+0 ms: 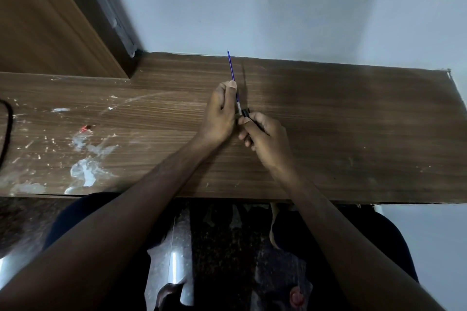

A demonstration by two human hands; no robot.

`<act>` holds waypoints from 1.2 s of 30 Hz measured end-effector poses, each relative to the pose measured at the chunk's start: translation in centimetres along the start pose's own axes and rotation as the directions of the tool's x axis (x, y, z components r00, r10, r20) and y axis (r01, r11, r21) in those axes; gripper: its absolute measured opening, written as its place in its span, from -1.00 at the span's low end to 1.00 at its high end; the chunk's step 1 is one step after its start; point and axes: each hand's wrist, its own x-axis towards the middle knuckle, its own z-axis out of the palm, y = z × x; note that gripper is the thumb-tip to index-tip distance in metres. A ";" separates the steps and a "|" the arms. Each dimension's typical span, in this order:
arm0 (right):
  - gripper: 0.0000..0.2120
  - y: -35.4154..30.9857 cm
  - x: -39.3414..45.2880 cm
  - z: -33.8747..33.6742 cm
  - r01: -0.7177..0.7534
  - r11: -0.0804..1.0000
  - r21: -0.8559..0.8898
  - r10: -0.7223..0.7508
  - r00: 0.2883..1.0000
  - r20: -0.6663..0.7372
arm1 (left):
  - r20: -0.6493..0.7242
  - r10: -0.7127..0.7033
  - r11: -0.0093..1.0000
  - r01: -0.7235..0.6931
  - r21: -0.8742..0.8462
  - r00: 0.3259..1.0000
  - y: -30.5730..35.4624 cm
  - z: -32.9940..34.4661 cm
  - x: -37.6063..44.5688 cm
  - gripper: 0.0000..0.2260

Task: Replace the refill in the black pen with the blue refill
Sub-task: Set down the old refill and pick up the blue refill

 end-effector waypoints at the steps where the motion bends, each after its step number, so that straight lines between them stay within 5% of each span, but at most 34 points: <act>1: -0.83 0.0 0.0 0.0 0.002 1.000 0.011 -0.002 1.000 -0.006 | -0.001 -0.009 1.000 0.009 -0.016 1.000 -0.1 0.1 -0.1 -0.69; 8: -0.81 0.1 0.2 -0.2 -0.032 0.999 -0.012 0.032 0.999 0.006 | -0.131 -0.088 0.992 0.075 -0.100 0.987 -0.4 0.2 0.2 -0.67; 18: -0.80 -0.1 0.3 -0.8 0.002 0.999 -0.040 -0.004 0.999 -0.049 | -0.111 -0.043 0.997 0.036 -0.070 0.993 -1.1 -0.2 0.5 -0.73; 26: -0.82 0.0 0.4 -0.8 0.012 0.999 -0.035 -0.013 0.999 -0.046 | -0.036 -0.003 0.998 0.005 0.061 0.999 -0.9 -0.9 0.4 -0.75; 31: -0.81 0.3 0.6 -0.7 0.035 0.996 -0.076 -0.039 0.998 -0.055 | 0.248 0.096 0.934 -0.174 0.312 0.964 -0.6 -1.3 -0.8 -0.78; 36: -0.84 0.4 0.6 -0.8 0.071 0.996 -0.046 -0.074 0.995 -0.066 | 0.240 0.126 0.942 -0.192 0.275 0.963 -0.2 -2.4 -0.8 -0.87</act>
